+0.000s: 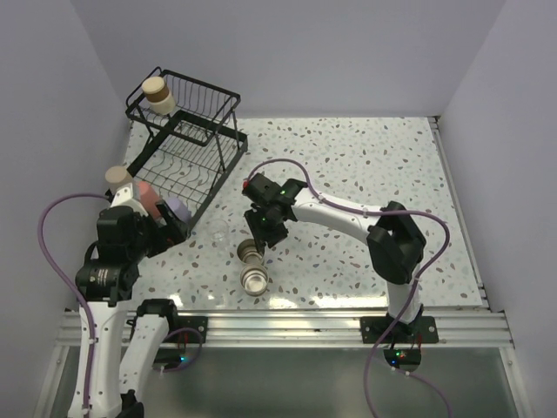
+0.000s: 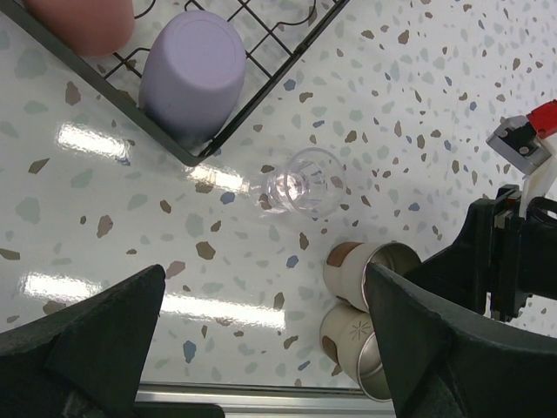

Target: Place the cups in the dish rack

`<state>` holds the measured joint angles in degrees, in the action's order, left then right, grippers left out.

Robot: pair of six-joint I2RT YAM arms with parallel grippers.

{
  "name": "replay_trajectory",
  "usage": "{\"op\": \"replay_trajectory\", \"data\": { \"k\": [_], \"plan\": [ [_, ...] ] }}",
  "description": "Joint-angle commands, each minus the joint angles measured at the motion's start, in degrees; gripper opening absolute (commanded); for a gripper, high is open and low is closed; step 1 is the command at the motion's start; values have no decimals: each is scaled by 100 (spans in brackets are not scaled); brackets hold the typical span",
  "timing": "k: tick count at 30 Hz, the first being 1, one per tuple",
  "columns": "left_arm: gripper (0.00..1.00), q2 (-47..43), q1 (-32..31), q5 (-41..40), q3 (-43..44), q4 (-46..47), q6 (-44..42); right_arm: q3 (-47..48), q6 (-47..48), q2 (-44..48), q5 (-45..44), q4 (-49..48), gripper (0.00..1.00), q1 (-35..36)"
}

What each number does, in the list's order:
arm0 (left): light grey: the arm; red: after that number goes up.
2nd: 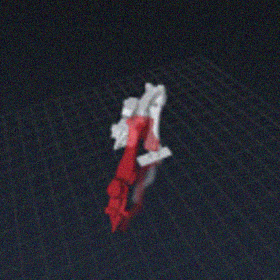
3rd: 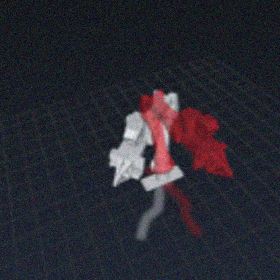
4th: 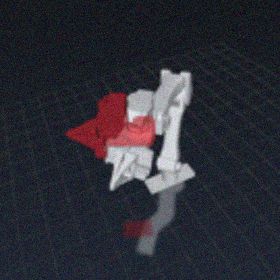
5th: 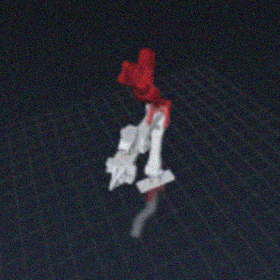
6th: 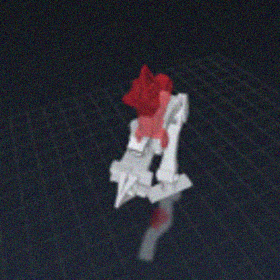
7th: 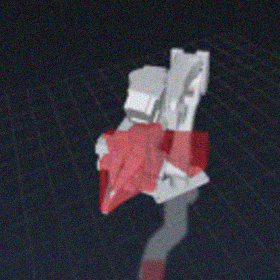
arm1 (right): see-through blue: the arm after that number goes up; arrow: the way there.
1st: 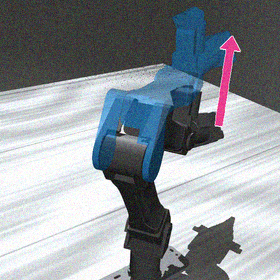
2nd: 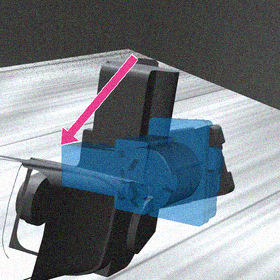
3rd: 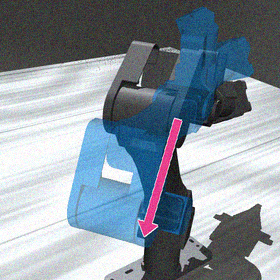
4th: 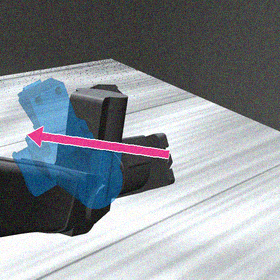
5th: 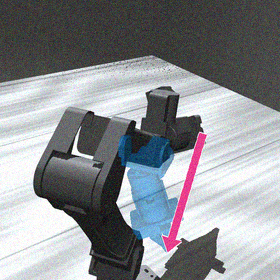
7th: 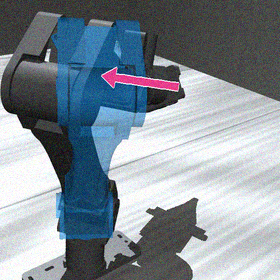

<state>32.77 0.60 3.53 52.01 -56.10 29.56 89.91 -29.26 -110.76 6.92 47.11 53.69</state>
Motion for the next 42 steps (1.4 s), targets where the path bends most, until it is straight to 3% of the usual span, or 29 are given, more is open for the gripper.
{"op": "replay_trajectory", "data": {
  "k": [1,17,22,23,33,42],
  "plan": [
    [100,124,-25,174,-42,81,15,132,-115,-51,-252,-158,41,19],
    [100,475,-16,385,-191,644,-3,36,-239,-279,-182,-229,25,89],
    [100,458,-16,411,-226,688,41,123,-186,-244,-296,-159,1,89],
    [100,458,-25,412,-226,696,41,184,-142,-201,-322,-98,0,89],
    [100,748,-25,447,37,802,-73,554,25,299,-648,281,0,-174],
    [100,1108,-25,1009,520,1215,-117,-263,-247,1205,564,-238,0,-1580]
  ]
}}
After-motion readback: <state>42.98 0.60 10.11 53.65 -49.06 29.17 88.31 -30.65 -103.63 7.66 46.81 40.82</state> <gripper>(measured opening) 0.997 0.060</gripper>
